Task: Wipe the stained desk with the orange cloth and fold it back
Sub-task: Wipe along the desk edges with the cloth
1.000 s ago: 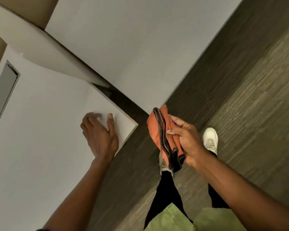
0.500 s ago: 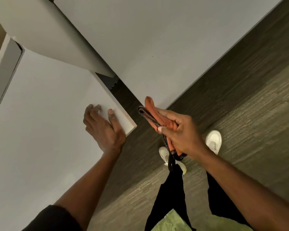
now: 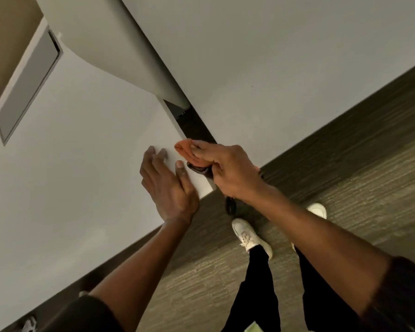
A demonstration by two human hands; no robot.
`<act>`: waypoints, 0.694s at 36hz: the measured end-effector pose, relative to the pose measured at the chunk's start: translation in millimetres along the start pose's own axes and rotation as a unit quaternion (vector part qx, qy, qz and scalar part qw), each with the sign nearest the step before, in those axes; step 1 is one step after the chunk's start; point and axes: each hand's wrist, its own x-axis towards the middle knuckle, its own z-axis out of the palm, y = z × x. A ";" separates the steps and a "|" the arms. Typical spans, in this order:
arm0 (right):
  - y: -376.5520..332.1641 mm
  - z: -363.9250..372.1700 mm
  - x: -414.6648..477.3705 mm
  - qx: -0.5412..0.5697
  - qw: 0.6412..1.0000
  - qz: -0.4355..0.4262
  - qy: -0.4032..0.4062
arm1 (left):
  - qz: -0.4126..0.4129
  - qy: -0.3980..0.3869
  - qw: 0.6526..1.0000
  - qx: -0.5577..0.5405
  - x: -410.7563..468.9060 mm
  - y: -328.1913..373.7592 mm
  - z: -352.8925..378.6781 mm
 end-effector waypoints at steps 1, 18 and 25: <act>-1.7 -2.2 15.7 0.001 1.000 -0.003 -0.001 | -0.002 -0.002 1.000 0.000 -0.1 -0.1 -0.2; -8.8 12.8 -75.2 0.126 0.980 0.133 0.076 | -0.002 -0.013 1.000 -0.018 0.0 0.6 -2.3; -5.3 14.2 -27.6 0.099 0.988 0.071 0.091 | 0.003 -0.005 1.000 -0.015 0.2 -2.1 0.3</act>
